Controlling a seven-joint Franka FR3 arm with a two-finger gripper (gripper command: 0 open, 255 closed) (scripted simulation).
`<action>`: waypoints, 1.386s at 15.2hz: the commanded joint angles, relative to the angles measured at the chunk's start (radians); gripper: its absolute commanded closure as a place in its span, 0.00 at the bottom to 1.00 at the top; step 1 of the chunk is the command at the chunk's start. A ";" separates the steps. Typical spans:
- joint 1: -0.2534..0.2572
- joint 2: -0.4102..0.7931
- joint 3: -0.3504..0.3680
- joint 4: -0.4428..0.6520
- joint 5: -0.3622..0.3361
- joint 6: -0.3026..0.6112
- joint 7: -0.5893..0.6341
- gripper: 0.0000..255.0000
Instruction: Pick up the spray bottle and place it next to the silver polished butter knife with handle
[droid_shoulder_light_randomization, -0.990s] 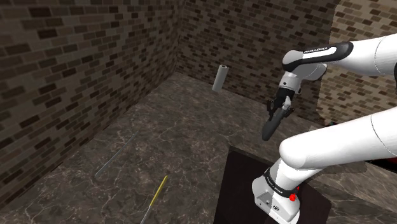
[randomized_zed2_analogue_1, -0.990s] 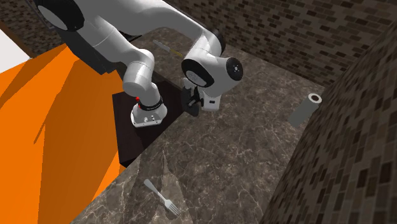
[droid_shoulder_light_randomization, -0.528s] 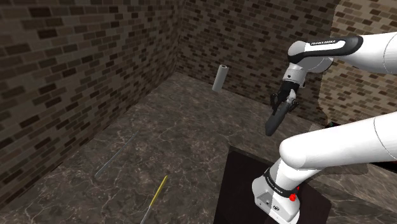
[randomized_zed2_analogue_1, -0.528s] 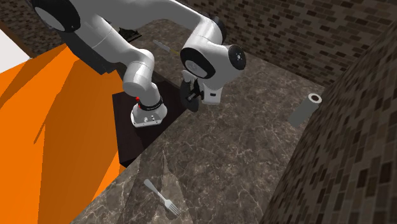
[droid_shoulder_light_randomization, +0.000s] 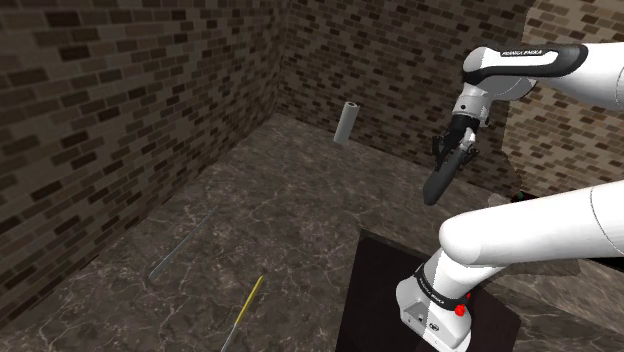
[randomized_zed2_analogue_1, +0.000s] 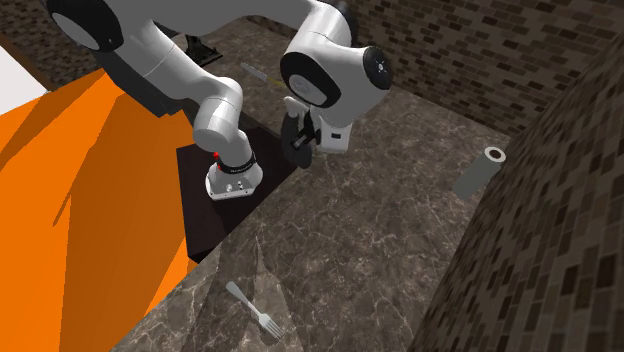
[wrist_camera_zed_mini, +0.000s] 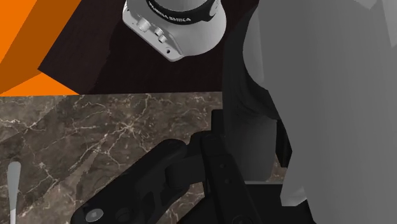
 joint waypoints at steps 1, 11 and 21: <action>0.002 -0.002 0.004 0.025 0.005 -0.026 0.005 1.00; 0.008 -0.009 0.021 0.152 0.020 -0.160 0.024 1.00; 0.017 0.007 0.031 0.298 0.038 -0.289 0.040 1.00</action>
